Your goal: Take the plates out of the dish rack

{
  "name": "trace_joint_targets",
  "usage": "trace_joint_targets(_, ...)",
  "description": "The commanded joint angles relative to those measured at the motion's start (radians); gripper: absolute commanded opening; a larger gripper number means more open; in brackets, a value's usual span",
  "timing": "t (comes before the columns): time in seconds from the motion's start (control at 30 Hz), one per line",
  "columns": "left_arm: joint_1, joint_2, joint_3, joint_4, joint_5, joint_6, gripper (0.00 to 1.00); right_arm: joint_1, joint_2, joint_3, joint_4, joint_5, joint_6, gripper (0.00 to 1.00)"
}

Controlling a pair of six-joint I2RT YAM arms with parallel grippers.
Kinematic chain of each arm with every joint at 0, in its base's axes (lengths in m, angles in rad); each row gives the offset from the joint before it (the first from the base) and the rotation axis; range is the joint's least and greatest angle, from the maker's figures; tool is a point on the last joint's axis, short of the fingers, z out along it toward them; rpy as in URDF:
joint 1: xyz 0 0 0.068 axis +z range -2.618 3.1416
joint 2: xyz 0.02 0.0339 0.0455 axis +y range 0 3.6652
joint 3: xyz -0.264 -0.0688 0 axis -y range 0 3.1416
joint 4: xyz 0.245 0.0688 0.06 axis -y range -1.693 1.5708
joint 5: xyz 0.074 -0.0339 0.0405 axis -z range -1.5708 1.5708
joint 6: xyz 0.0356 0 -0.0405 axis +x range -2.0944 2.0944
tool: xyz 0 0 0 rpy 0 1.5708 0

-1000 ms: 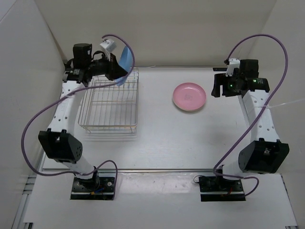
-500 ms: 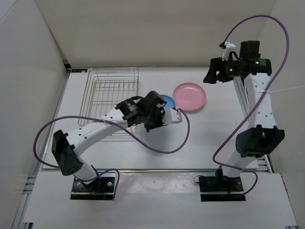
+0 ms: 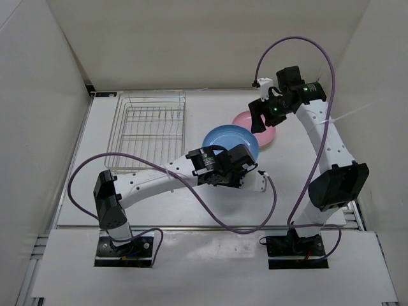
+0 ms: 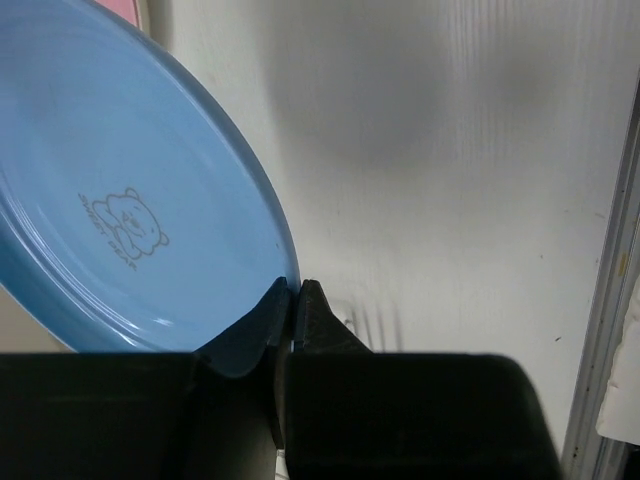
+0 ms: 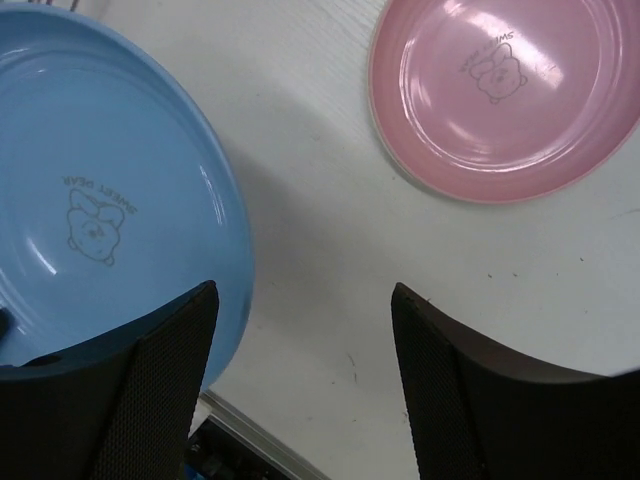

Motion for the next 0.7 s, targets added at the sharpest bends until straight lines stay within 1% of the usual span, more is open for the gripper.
trace_joint_targets(0.0,-0.024,-0.003,0.080,-0.006,-0.048,0.025,0.11,0.020,-0.036,-0.031,-0.004,0.047,-0.023,0.74)
trace_joint_targets(0.1,-0.025,0.017,0.111,-0.006,-0.039,0.025,0.11,0.039,-0.036,-0.075,-0.004,0.058,-0.032,0.69)
trace_joint_targets(0.17,-0.025,0.017,0.111,-0.006,-0.039,0.025,0.11,0.039,-0.049,-0.104,0.007,0.058,-0.032,0.57)
trace_joint_targets(0.23,-0.025,0.026,0.122,-0.006,-0.039,0.025,0.11,0.049,-0.049,-0.119,0.018,0.058,-0.032,0.51)
trace_joint_targets(0.33,-0.025,0.026,0.147,-0.006,-0.030,0.025,0.11,0.049,-0.058,-0.132,0.028,0.077,-0.032,0.38)
trace_joint_targets(0.37,-0.025,0.037,0.157,-0.006,-0.030,0.025,0.11,0.049,-0.058,-0.141,0.028,0.087,-0.032,0.29)
trace_joint_targets(0.43,-0.025,0.037,0.157,-0.006,-0.030,0.025,0.11,0.049,-0.058,-0.141,0.037,0.087,-0.023,0.21)
trace_joint_targets(0.47,-0.025,0.037,0.157,-0.006,-0.030,0.025,0.11,0.058,-0.058,-0.141,0.038,0.087,-0.023,0.15)
trace_joint_targets(0.57,-0.025,0.046,0.157,0.014,-0.039,0.025,0.11,0.067,-0.058,-0.141,0.038,0.101,-0.014,0.07)
trace_joint_targets(0.6,-0.025,0.046,0.157,0.023,-0.039,0.025,0.11,0.067,-0.058,-0.141,0.048,0.115,-0.014,0.01)
trace_joint_targets(0.67,-0.006,0.046,0.157,0.037,-0.039,0.016,0.12,0.067,-0.058,-0.150,0.048,0.129,-0.003,0.00)
